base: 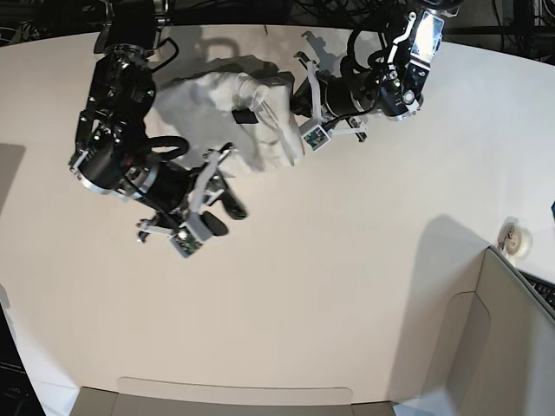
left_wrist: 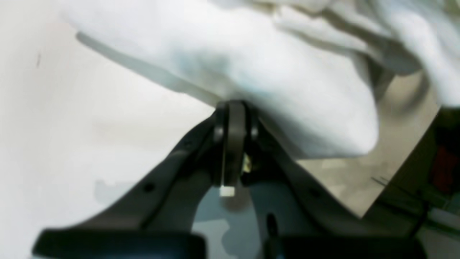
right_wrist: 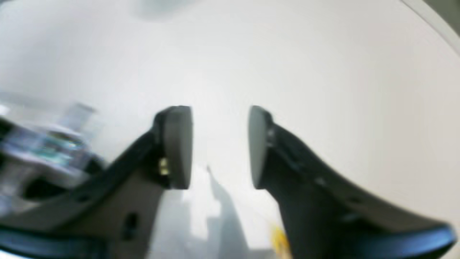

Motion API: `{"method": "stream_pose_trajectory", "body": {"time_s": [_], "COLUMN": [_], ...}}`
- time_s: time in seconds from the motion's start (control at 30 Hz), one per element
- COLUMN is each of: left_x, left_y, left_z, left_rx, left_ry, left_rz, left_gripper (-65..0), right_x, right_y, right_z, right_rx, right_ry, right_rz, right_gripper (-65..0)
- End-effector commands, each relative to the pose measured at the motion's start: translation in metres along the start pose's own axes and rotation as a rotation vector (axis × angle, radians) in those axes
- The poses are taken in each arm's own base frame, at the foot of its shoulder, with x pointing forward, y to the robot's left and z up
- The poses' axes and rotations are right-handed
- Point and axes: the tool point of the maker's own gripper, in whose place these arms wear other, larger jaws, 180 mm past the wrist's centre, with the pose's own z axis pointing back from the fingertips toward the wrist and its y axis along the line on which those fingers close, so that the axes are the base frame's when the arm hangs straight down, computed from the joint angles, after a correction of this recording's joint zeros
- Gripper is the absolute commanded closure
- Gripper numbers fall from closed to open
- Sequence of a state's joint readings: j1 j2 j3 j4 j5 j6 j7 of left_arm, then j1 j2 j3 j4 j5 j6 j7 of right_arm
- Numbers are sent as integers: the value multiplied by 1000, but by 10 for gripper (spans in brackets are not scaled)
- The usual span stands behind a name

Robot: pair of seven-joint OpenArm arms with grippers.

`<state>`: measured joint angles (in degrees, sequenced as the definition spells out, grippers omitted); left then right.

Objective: Layout the t-shirt on the table in an organized manner, then fold the t-shirt properly
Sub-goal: 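Lift the bundle edge with the right gripper and fold it over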

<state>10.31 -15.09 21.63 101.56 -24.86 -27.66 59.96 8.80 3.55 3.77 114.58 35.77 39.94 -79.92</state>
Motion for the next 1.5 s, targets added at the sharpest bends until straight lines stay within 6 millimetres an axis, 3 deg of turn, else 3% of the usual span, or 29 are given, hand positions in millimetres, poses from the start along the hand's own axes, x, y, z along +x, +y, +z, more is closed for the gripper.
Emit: {"method": "stream_pose_trajectory", "body": {"time_s": [0.0, 0.17, 0.37, 0.43, 0.63, 0.87, 0.97, 1.1, 1.23, 1.37, 1.47], "left_x": [-9, -10, -10, -9, -4, 24, 43, 63, 111, 151, 151], "left_y": [4, 3, 5, 17, 69, 93, 85, 55, 15, -28, -44], "left_z": [1, 0, 1, 7, 40, 94, 112, 104, 106, 99, 77], "left_rx": [22, 20, 25, 56, 205, 354, 382, 229, 0, -193, -274], "left_ry": [44, 46, 44, 33, -34, -125, -167, -255, -397, -462, -423], "left_rz": [-8, -9, -5, 18, 107, 75, 20, 8, -33, -74, -59], "left_gripper": [-1, -1, -1, -1, -1, -1, -1, -1, -1, -1, -1], "right_x": [14, 0, -13, -17, -33, -58, -72, -86, -94, -92, -91], "right_y": [-7, -20, -47, -62, -92, -101, -105, -109, -110, -110, -106], "right_z": [8, 16, 33, 44, 70, 66, 59, 49, 45, 45, 42], "right_rx": [-20, -57, -145, -195, -301, -289, -269, -242, -228, -230, -219], "right_ry": [-58, -18, -20, -28, -7, 58, 90, 117, 131, 129, 125], "right_rz": [14, 20, -51, -86, -122, -172, -215, -270, -296, -293, -292], "right_gripper": [-127, -13, -12, -11, -11, -11, -11, -11, -11, -11, -11]}}
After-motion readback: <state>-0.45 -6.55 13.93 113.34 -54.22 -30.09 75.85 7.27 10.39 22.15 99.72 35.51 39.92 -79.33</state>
